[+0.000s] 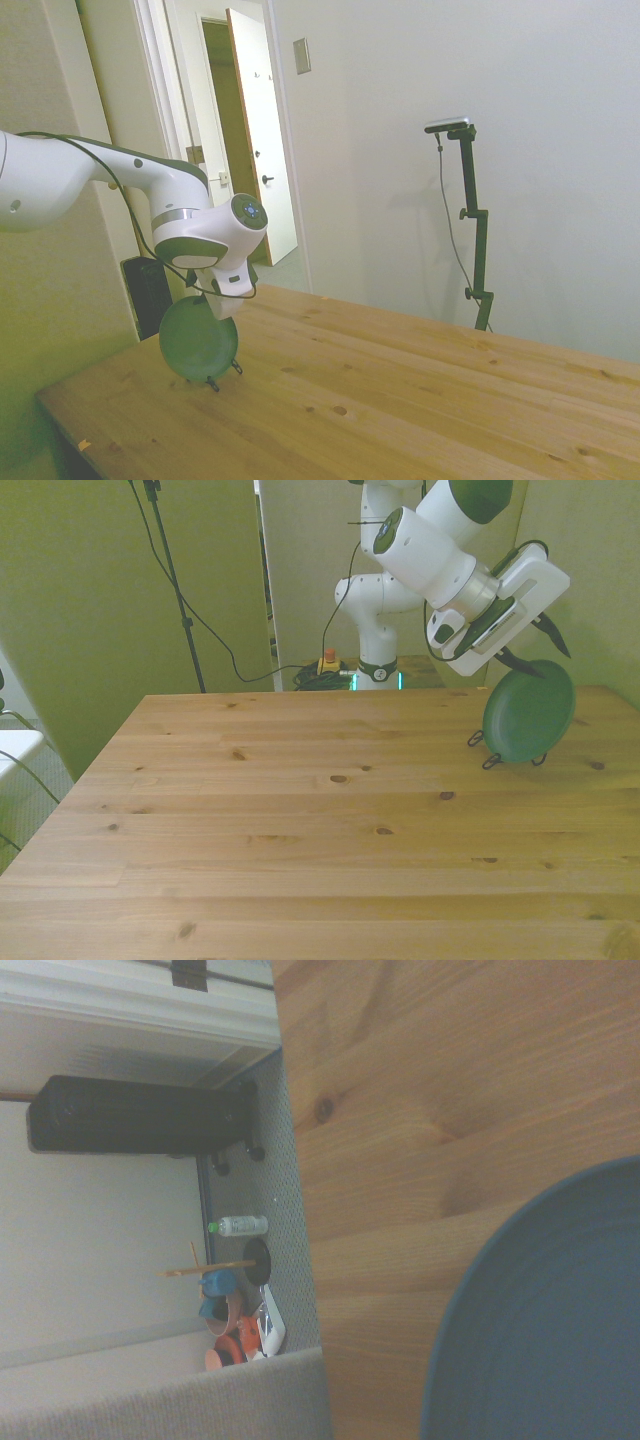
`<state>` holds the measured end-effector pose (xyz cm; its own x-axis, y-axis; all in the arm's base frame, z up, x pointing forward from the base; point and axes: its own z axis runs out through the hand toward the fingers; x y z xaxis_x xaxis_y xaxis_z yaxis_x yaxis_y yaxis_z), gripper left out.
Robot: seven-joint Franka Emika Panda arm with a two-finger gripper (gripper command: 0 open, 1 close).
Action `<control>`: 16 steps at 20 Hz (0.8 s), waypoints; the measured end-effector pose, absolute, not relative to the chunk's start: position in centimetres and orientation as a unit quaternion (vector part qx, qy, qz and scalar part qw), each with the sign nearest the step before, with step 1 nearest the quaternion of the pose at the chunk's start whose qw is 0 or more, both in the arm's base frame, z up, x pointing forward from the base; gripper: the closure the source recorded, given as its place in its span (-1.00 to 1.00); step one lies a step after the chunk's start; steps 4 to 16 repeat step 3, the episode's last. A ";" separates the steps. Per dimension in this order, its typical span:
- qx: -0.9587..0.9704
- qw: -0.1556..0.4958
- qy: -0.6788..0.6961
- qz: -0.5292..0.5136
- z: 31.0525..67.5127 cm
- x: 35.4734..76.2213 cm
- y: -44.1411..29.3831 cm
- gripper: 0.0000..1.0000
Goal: Load the plate
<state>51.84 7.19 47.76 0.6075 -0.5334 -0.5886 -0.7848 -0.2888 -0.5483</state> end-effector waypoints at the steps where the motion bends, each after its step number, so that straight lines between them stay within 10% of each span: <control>1: -0.792 0.424 0.415 0.142 48.3 51.9 7.0 -1.00; 16: -0.801 0.411 0.415 0.130 49.6 51.8 6.5 -1.00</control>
